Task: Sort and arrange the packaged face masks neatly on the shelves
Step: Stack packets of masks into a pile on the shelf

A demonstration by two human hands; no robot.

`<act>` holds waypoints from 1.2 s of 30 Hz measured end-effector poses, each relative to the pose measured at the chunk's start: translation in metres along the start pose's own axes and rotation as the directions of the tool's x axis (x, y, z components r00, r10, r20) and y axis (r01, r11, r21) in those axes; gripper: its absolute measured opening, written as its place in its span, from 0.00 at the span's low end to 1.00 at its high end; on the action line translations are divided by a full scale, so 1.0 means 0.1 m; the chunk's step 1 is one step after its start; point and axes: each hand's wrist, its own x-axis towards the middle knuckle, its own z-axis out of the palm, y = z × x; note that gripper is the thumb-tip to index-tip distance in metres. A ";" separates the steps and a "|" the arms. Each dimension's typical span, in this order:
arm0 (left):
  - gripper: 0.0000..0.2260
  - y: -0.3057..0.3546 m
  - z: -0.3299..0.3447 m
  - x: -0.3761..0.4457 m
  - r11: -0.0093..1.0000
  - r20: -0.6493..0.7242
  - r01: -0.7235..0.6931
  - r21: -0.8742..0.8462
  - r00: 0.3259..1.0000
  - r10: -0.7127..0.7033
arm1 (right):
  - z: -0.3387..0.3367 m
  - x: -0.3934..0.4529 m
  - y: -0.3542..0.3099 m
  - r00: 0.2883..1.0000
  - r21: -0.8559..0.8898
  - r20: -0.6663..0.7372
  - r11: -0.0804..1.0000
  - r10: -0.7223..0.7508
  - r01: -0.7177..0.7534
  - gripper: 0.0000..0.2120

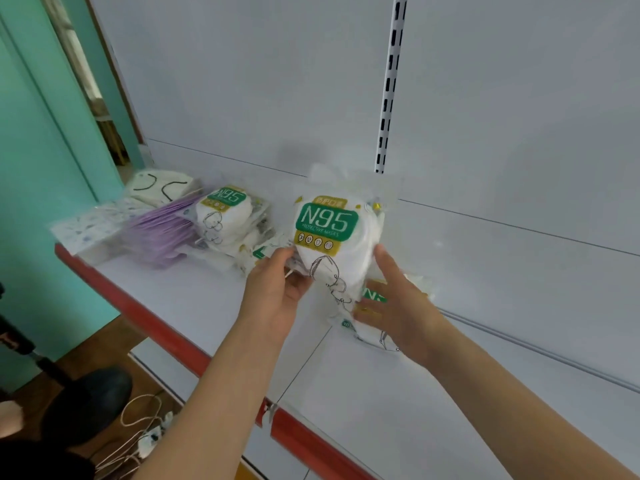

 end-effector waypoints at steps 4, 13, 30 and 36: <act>0.05 0.05 0.03 0.00 0.960 0.093 0.099 -0.261 0.993 -0.077 | -0.08 0.04 -0.11 0.994 0.227 -0.061 0.971 0.091 -0.075 0.24; 0.11 -0.30 -0.02 0.10 0.955 -0.039 -0.062 0.290 0.996 0.077 | -0.43 0.17 -0.15 0.971 -0.061 -0.214 0.994 -0.106 0.095 0.18; 0.27 -0.42 0.18 0.54 0.413 0.118 -0.002 0.911 0.960 -0.255 | -0.48 0.24 0.08 0.961 0.071 -0.189 0.979 0.202 -0.192 0.26; 0.27 -0.38 0.23 0.35 0.691 0.328 -0.041 0.722 0.899 -0.289 | -0.59 0.14 0.15 0.958 -0.133 -0.278 0.991 -0.068 0.032 0.22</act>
